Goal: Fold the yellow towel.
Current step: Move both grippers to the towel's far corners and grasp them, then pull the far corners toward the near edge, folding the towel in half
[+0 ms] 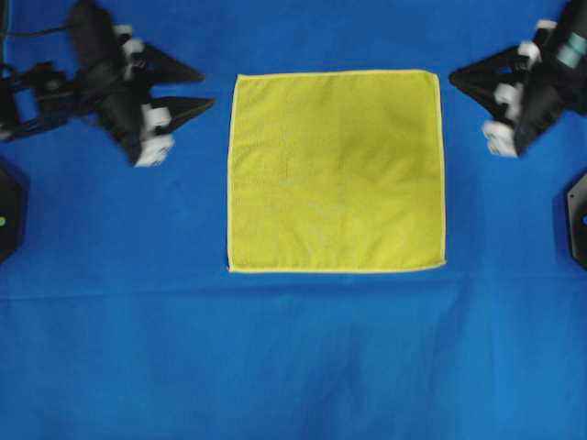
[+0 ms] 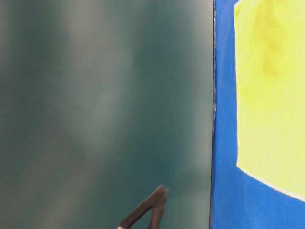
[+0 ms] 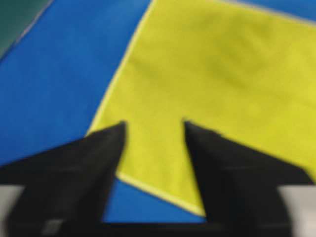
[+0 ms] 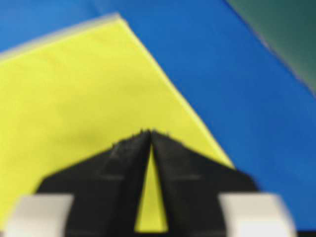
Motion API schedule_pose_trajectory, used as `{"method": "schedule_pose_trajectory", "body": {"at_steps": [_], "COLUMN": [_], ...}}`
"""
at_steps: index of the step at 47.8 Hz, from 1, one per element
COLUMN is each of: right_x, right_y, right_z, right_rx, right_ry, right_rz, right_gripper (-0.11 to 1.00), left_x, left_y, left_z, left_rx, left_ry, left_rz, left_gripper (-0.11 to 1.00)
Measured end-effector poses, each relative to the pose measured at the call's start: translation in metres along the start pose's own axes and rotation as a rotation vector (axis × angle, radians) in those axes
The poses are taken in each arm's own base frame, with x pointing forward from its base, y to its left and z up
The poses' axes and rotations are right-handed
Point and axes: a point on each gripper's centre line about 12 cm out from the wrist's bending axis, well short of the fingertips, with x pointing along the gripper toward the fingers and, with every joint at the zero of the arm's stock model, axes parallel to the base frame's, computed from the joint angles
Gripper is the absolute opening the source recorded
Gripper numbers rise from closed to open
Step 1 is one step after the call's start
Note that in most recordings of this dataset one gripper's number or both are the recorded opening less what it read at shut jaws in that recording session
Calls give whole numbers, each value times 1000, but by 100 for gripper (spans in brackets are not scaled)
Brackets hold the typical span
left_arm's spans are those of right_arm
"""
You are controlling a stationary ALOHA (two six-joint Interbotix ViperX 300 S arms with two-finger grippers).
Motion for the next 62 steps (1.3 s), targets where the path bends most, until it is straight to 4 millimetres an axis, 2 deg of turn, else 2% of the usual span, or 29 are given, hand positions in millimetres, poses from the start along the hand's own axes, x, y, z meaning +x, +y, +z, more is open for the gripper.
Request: {"method": "schedule_pose_trajectory", "body": {"at_steps": [4, 5, 12, 19, 27, 36, 38, 40, 48, 52, 62], "right_x": [21, 26, 57, 81, 99, 104, 104, 104, 104, 104, 97], "right_y": [-14, -17, -35, -46, -59, -65, -66, -66, -66, -65, -65], "right_z": [-11, -14, -33, -47, -63, -70, -70, -70, -71, -71, -59], "right_rx": [18, 19, 28, 28, 45, 57, 56, 53, 55, 53, 58], "right_ry": [85, 105, 220, 281, 334, 354, 354, 354, 357, 357, 330], "right_rz": [-50, -58, -105, -125, -149, -161, -162, -161, -162, -161, -164], "right_gripper": [60, 61, 55, 56, 56, 55, 53, 49, 6, 3, 3], "left_x": [21, 26, 64, 90, 107, 118, 119, 119, 118, 117, 110], "left_y": [11, 13, 36, 55, 75, 78, 77, 77, 76, 73, 71], "left_z": [-12, -15, -41, -66, -89, -102, -102, -105, -108, -109, -101], "left_rx": [-10, -11, -36, -54, -62, -62, -61, -63, -61, -39, 9], "left_ry": [55, 67, 147, 206, 260, 291, 299, 320, 351, 362, 402], "left_rz": [32, 39, 95, 136, 175, 177, 175, 174, 169, 160, 145], "left_gripper": [81, 83, 82, 82, 82, 78, 75, 65, 21, 3, 1]}}
